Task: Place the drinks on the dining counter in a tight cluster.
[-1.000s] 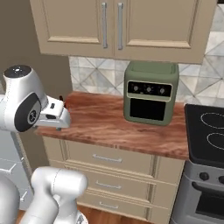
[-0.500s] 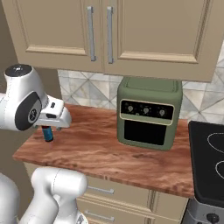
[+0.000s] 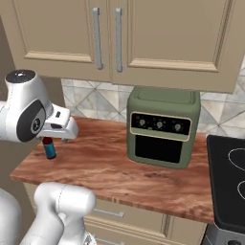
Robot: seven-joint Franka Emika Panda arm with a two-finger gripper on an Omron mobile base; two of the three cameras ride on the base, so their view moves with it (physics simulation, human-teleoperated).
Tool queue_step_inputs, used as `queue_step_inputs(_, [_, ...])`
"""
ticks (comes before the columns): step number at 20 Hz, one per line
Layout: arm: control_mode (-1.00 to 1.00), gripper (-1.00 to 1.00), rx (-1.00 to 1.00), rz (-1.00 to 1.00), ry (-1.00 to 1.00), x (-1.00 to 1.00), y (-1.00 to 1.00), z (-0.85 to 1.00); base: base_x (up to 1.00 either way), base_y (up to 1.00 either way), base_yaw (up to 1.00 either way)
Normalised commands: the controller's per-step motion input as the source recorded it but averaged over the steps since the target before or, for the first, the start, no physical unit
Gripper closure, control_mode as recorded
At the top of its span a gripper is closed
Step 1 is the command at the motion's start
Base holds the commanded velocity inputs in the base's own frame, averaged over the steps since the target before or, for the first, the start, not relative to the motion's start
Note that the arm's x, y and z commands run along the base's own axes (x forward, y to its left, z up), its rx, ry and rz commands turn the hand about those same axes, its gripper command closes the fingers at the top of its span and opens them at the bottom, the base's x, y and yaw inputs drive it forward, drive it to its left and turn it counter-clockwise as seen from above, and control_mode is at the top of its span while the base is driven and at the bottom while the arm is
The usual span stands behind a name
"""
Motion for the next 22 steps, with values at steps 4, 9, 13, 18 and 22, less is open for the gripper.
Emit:
queue_step_inputs(4, [1.0, -1.0, 0.0, 0.0, 0.0, 0.0, 0.0, 0.0, 0.03, 0.62, 0.11])
queue_step_inputs(9, [1.0, -1.0, 0.0, 0.0, 0.0, 0.0, 0.0, 0.0, 0.23, 0.34, 0.26])
queue_step_inputs(13, [1.0, -1.0, 0.0, 0.0, 0.0, 0.0, 0.0, 0.0, 0.12, 0.1, 0.26])
queue_step_inputs(18, [1.0, -1.0, 0.0, 0.0, 0.0, 0.0, 0.0, 0.0, 0.01, 0.18, 0.12])
queue_step_inputs(22, [-1.0, -1.0, -0.01, 0.02, 0.0, 0.02, 0.21, 0.0, 0.03, 0.18, 0.04])
